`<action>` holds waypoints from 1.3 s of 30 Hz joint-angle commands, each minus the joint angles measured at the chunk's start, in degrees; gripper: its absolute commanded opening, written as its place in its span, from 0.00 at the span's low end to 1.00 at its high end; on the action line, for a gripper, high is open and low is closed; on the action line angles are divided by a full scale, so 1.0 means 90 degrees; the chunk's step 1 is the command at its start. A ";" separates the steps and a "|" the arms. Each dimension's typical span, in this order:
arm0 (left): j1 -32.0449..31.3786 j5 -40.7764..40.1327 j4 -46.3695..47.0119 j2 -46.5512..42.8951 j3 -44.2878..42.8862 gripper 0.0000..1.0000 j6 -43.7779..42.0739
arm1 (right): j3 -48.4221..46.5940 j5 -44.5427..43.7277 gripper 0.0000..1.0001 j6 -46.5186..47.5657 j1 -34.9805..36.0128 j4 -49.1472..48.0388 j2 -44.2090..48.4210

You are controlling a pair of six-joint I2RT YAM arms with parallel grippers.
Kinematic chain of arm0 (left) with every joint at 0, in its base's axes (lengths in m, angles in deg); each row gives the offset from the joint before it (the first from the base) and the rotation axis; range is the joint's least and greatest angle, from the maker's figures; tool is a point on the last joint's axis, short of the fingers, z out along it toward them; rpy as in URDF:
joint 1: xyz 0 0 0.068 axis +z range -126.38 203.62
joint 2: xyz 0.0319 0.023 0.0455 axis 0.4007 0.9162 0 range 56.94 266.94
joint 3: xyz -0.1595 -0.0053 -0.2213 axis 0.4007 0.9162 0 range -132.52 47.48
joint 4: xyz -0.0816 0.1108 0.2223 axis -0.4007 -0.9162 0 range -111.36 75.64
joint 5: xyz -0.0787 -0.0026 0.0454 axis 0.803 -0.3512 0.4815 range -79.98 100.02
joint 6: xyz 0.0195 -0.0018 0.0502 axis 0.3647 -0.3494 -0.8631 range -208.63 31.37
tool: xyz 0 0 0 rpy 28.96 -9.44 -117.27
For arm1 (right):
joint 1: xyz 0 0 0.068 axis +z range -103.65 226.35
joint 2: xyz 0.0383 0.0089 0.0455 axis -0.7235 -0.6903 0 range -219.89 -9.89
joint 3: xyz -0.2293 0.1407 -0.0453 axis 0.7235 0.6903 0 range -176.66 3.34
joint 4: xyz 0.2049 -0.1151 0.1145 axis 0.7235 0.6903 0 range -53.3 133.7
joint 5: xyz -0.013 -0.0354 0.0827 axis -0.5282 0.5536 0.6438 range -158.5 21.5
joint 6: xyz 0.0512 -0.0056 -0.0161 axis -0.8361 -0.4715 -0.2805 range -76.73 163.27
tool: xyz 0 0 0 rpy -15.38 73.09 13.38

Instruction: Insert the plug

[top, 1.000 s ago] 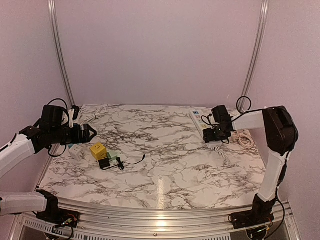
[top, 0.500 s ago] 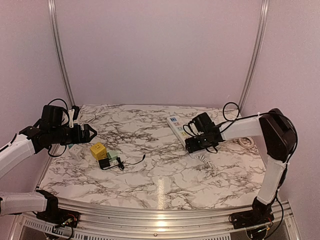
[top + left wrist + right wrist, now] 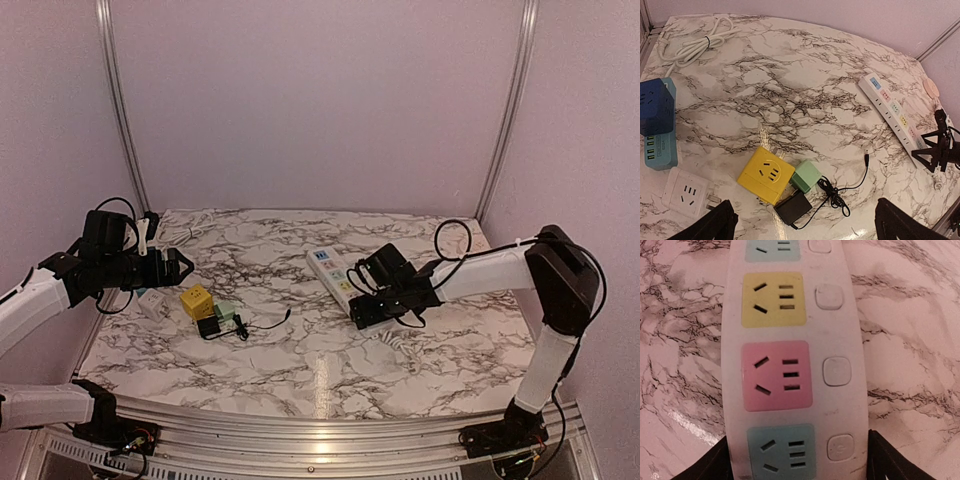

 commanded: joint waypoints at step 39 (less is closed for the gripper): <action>0.0028 -0.0168 0.0084 -0.0039 0.0091 0.99 0.0011 | 0.0856 -0.0065 0.98 -0.0477 0.0959 0.0176 0.1227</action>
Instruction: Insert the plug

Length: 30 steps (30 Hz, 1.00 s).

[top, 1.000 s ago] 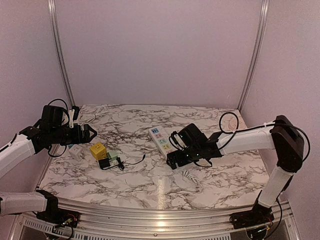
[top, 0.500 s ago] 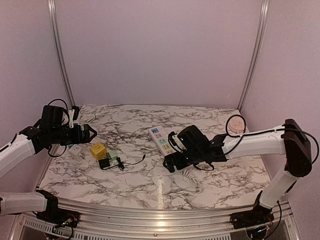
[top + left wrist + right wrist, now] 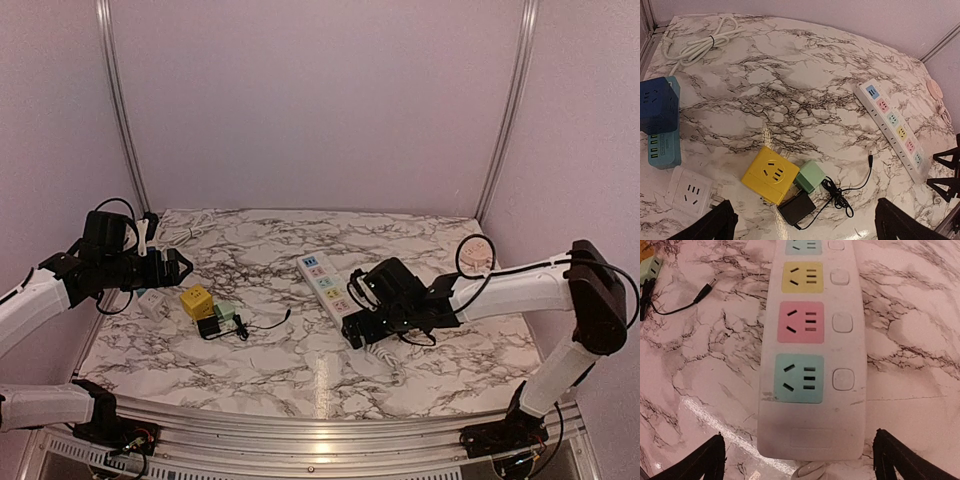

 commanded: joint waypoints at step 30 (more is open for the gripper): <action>-0.0019 -0.0850 -0.0476 0.0879 -0.0260 0.99 -0.0048 | -0.0216 0.2557 0.93 0.0592 0.0636 -0.0591 0.0006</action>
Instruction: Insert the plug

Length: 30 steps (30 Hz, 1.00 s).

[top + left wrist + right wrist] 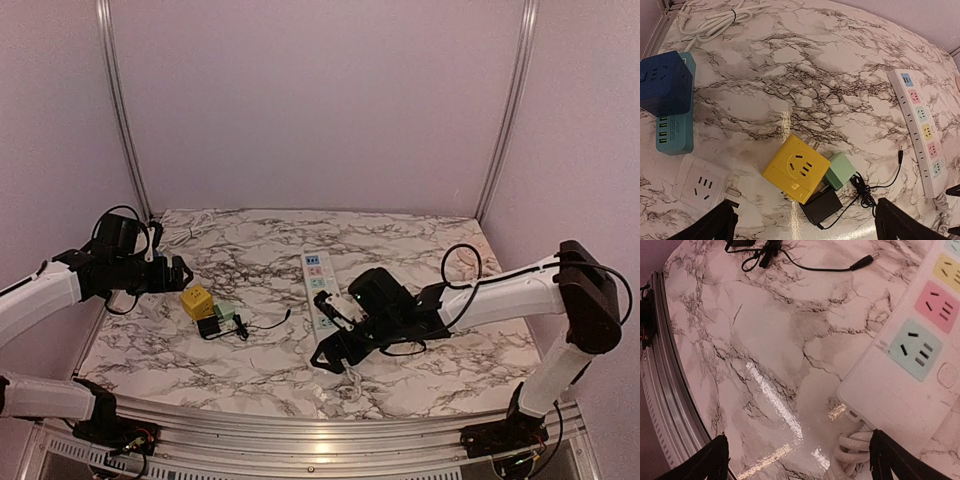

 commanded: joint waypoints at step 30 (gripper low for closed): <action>-0.0612 -0.4130 -0.0619 0.0215 0.0360 0.99 0.1302 | 0.0310 -0.2125 0.95 0.0534 -0.0141 0.0308 0.2443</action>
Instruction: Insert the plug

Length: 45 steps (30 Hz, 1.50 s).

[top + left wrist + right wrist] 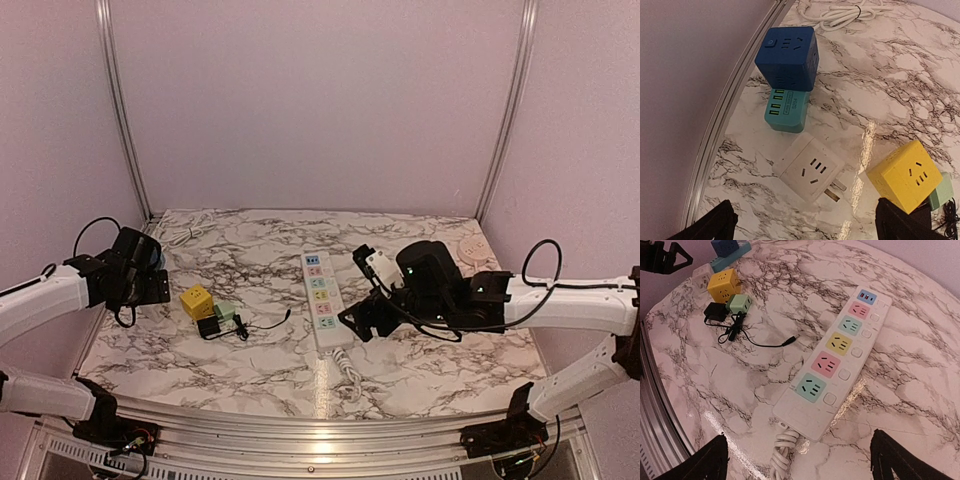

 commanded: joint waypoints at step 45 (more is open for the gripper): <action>0.1048 0.1112 0.1594 0.2133 0.0045 0.97 0.1116 | 0.0295 0.0285 0.94 -0.0253 -0.0039 -0.0402 -0.0008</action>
